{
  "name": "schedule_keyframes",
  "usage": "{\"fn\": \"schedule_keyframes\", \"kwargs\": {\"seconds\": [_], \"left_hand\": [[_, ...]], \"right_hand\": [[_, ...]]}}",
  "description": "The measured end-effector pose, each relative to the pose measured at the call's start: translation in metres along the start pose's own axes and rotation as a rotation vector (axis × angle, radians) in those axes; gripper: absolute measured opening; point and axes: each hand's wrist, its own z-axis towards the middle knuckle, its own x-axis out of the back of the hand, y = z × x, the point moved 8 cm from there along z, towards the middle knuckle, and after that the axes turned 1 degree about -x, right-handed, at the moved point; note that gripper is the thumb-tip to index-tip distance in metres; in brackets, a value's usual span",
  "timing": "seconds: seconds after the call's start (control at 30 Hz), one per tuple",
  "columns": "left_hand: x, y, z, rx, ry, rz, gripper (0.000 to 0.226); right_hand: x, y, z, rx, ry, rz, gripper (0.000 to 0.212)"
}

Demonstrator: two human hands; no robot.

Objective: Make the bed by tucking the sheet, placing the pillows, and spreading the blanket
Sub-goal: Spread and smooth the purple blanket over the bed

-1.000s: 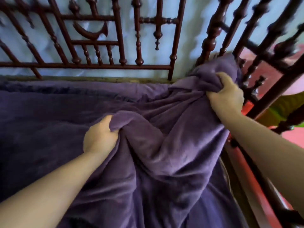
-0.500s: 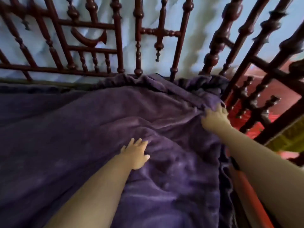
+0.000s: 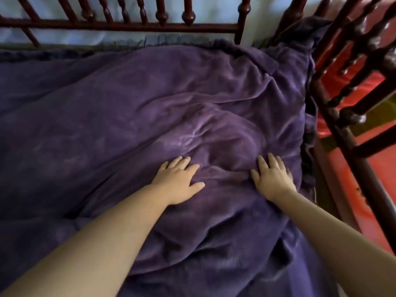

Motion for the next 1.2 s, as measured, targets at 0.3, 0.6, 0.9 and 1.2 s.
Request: {"fn": "schedule_keyframes", "kwargs": {"seconds": [0.3,0.6,0.9,1.2], "left_hand": [[-0.036,-0.052,-0.153,0.168,-0.122,0.133,0.069],[-0.038,-0.117,-0.315,0.344,0.167,0.181,0.073],[-0.106,-0.215,-0.428,0.517,-0.085,-0.230,0.103],[-0.171,-0.260,-0.477,0.218,-0.291,0.285,0.093]], "right_hand": [[-0.040,-0.087,-0.152,0.493,-0.092,0.027,0.049],[-0.084,-0.191,-0.296,0.822,-0.278,0.056,0.108],[-0.058,-0.282,-0.380,0.865,0.208,-0.007,0.106],[-0.035,-0.417,-0.411,0.806,0.449,-0.510,0.057]]}}
